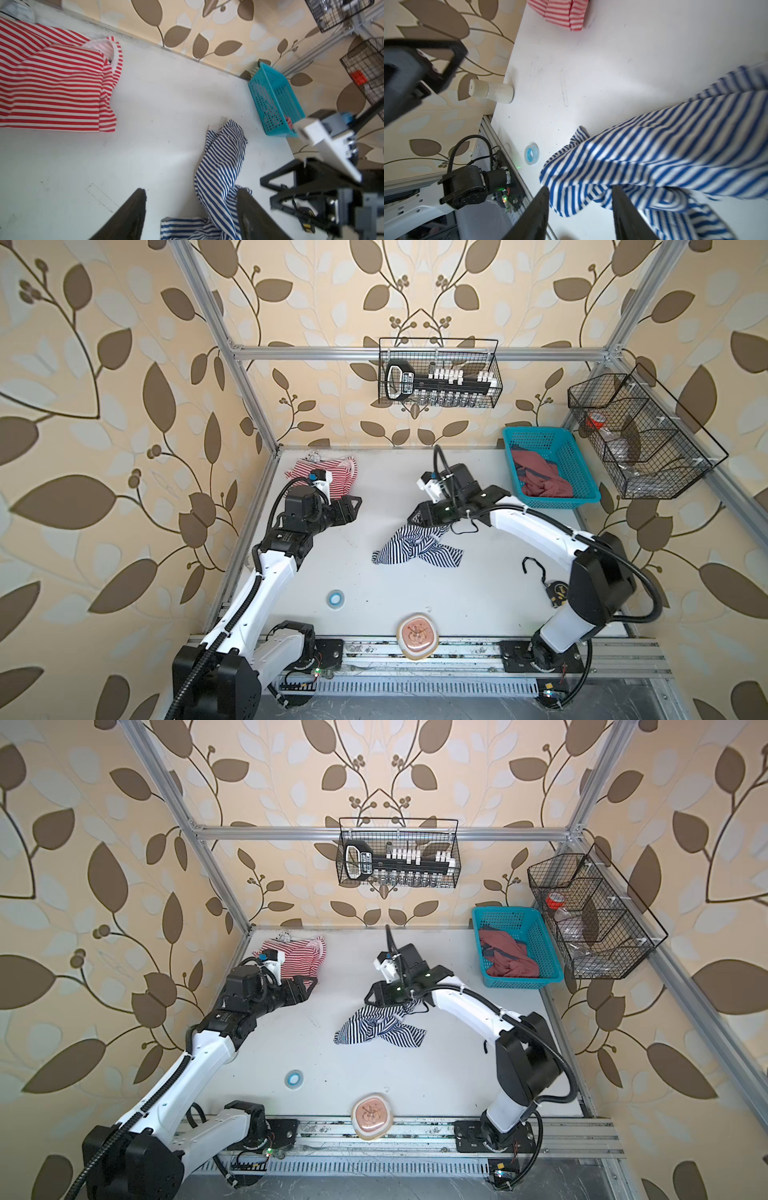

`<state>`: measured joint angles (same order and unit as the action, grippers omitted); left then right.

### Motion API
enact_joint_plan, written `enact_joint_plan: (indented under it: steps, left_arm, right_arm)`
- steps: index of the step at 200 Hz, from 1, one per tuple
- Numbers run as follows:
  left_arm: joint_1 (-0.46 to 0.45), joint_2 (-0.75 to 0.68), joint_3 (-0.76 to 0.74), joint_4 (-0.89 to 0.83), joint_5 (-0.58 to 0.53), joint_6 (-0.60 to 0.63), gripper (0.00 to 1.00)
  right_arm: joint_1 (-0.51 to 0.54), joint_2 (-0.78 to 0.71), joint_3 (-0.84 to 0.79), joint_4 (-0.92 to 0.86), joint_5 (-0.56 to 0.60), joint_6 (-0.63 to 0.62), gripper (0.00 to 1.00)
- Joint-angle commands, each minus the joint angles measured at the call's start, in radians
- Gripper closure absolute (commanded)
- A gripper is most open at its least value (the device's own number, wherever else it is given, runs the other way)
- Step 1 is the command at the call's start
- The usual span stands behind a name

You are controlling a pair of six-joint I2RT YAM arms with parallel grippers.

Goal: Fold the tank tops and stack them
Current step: 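Lower the blue striped top onto the table center with the right gripper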

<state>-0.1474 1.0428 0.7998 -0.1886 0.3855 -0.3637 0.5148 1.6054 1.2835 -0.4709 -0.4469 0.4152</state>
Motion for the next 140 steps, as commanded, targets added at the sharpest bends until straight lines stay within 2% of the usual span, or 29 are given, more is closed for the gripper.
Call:
enact_joint_plan:
  steps: [1,23,38,60,84,108,140]
  left_arm:
    - [-0.073,0.043,0.054,-0.074,0.052,0.007,0.37]
    - [-0.166,0.095,0.103,-0.181,0.061,0.035,0.42]
    - [-0.233,0.117,0.137,-0.250,0.046,0.053,0.42]
    - [-0.292,0.127,0.158,-0.280,0.042,0.054,0.40]
    - [-0.343,0.158,0.197,-0.297,0.061,0.053,0.35]
    - [-0.400,0.224,0.244,-0.358,0.022,0.074,0.34]
    - [-0.413,0.299,0.240,-0.355,0.007,0.056,0.33]
  right_arm:
    - [-0.125,-0.101,-0.082,-0.008,0.050,-0.021,0.46]
    - [-0.237,-0.128,-0.139,-0.078,0.088,-0.050,0.55]
    - [-0.261,-0.148,-0.192,-0.095,0.103,-0.068,0.58]
    - [-0.225,-0.152,-0.261,-0.118,0.160,-0.090,0.56]
    - [-0.186,-0.123,-0.336,-0.106,0.106,-0.092,0.56]
    - [-0.083,-0.110,-0.377,-0.082,0.107,-0.093,0.52]
    - [-0.040,-0.043,-0.395,-0.015,0.090,-0.082,0.46]
